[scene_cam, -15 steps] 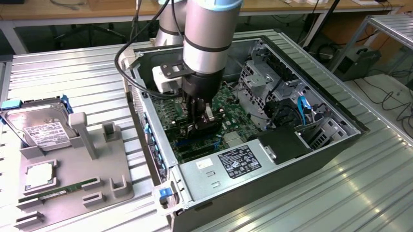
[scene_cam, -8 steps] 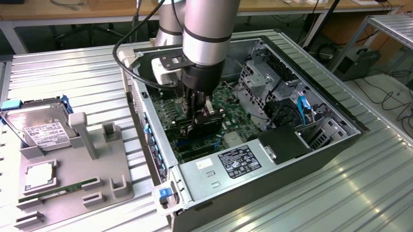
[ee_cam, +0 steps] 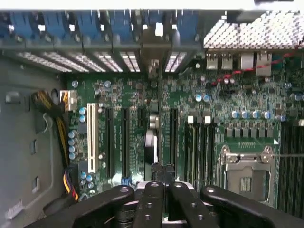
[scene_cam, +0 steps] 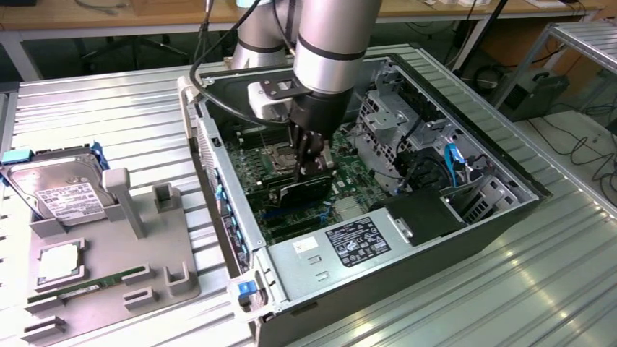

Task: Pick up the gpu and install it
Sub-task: 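Insert the gpu into the slot, then press down on the gpu until it lock into place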

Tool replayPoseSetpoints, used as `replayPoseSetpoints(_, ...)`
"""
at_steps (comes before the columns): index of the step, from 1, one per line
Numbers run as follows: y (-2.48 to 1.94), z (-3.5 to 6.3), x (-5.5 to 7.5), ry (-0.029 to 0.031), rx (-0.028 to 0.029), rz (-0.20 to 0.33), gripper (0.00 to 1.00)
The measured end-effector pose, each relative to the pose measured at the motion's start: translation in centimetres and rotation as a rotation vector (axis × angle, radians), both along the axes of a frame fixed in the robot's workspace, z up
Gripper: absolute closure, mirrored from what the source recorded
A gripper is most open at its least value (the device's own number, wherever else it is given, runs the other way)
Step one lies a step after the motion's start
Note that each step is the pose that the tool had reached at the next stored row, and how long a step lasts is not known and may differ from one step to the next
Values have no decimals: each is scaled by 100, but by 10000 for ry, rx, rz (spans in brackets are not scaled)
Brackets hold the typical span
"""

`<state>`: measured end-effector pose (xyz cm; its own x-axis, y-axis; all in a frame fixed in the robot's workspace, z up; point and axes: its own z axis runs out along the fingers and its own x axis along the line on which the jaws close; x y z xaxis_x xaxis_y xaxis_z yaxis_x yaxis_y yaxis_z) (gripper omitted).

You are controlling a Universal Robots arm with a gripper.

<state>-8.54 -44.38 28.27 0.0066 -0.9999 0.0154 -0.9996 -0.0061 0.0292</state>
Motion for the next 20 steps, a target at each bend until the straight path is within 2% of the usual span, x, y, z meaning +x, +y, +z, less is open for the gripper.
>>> replayPoseSetpoints(3,0,0,55,60,4,2,89)
replayPoseSetpoints(15,0,0,61,65,5,1,89)
replayPoseSetpoints(18,0,-13,-23,65,5,2,89)
replayPoseSetpoints(20,-1,-30,-135,64,5,2,89)
